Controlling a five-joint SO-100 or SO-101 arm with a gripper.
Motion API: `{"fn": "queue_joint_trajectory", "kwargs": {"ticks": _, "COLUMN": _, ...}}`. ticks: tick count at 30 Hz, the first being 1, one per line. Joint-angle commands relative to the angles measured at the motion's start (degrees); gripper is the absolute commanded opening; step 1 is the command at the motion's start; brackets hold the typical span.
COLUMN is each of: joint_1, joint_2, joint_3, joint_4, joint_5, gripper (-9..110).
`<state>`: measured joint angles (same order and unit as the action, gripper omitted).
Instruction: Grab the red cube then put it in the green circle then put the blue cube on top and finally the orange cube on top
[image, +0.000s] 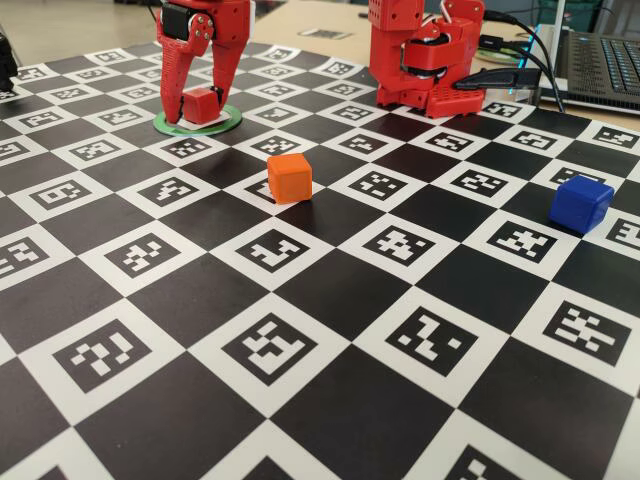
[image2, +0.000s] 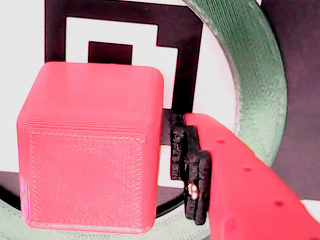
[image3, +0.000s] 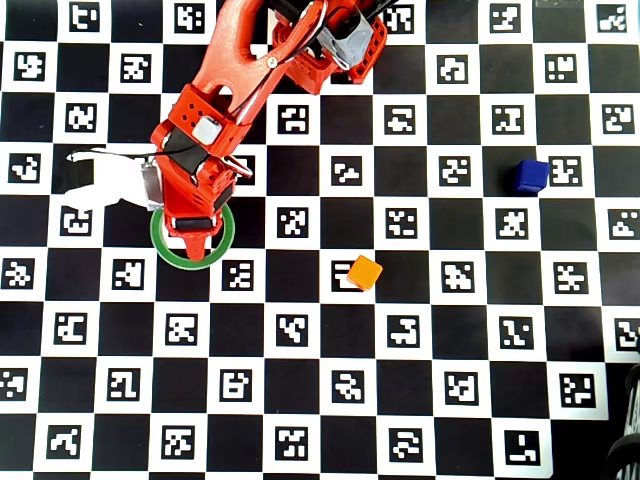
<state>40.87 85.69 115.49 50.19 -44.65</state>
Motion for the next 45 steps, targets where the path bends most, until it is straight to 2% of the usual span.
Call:
{"fn": "queue_joint_trajectory", "kwargs": {"ticks": 1, "joint_1": 0.79, "joint_2": 3.43, "joint_3": -4.22, "joint_4": 2.2, "joint_5": 0.44, "gripper": 34}}
{"fn": "queue_joint_trajectory", "kwargs": {"ticks": 9, "joint_1": 0.79, "joint_2": 10.2, "joint_3": -17.75, "joint_4": 17.58, "joint_5": 2.29, "gripper": 35}}
{"fn": "queue_joint_trajectory", "kwargs": {"ticks": 14, "joint_1": -1.32, "joint_2": 14.77, "joint_3": -24.7, "joint_4": 27.69, "joint_5": 7.12, "gripper": 35}}
{"fn": "queue_joint_trajectory", "kwargs": {"ticks": 18, "joint_1": -6.94, "joint_2": 18.28, "joint_3": -24.87, "joint_4": 34.8, "joint_5": 14.33, "gripper": 35}}
{"fn": "queue_joint_trajectory", "kwargs": {"ticks": 26, "joint_1": -28.74, "joint_2": 24.17, "joint_3": -21.53, "joint_4": 41.75, "joint_5": 41.4, "gripper": 34}}
{"fn": "queue_joint_trajectory", "kwargs": {"ticks": 30, "joint_1": -41.48, "joint_2": 26.81, "joint_3": -20.83, "joint_4": 40.87, "joint_5": 56.25, "gripper": 34}}
{"fn": "queue_joint_trajectory", "kwargs": {"ticks": 37, "joint_1": -61.44, "joint_2": 26.02, "joint_3": -21.53, "joint_4": 39.29, "joint_5": 63.11, "gripper": 33}}
{"fn": "queue_joint_trajectory", "kwargs": {"ticks": 45, "joint_1": -76.73, "joint_2": 19.51, "joint_3": -24.96, "joint_4": 39.29, "joint_5": 76.11, "gripper": 35}}
